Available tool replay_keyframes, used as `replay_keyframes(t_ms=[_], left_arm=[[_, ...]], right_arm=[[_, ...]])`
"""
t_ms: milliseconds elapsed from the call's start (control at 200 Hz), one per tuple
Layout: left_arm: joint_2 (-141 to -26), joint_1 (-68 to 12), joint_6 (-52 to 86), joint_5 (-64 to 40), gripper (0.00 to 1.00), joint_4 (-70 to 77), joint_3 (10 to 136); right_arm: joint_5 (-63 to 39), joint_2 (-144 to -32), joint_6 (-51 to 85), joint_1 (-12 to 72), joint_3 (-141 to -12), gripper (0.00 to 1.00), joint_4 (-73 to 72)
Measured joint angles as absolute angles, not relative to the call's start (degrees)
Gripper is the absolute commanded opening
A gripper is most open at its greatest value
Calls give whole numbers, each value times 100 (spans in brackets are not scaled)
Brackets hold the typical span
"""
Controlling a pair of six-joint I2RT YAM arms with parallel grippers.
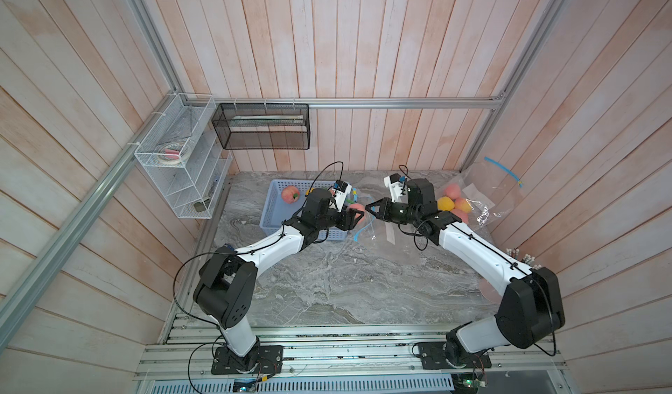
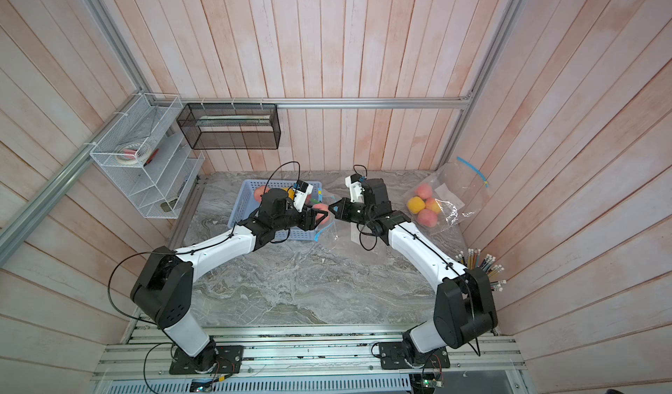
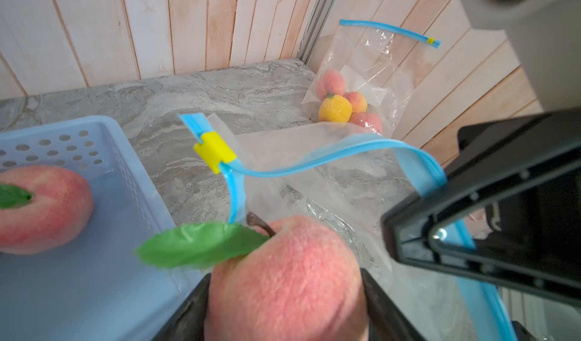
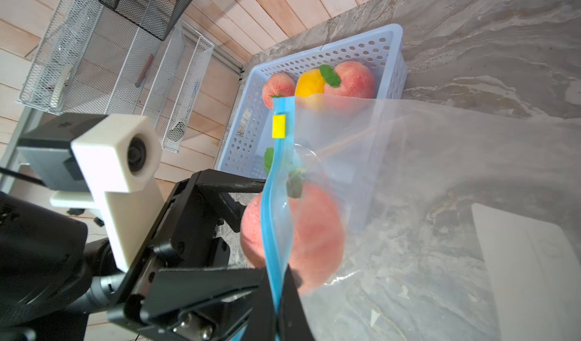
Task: Place the peach in a zip-top bag and seal the zipper
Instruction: Place the peach in the zipper food storage bag.
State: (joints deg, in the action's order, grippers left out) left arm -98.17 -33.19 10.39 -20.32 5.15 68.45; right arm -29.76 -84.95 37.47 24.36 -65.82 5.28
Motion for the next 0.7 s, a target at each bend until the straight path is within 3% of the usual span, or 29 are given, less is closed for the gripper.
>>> replay_keyframes(t_ms=[485,700], left_arm=[[-9815,-3334,-775,-3385,55,-521,7262],[-9856,-3334,-1024,-3089,81,-744,7605]], right_arm=[[-3553,-8495,4235,2233,-6311,0,27],[-3605,-8495,4329,2202,-6311,0,-86]])
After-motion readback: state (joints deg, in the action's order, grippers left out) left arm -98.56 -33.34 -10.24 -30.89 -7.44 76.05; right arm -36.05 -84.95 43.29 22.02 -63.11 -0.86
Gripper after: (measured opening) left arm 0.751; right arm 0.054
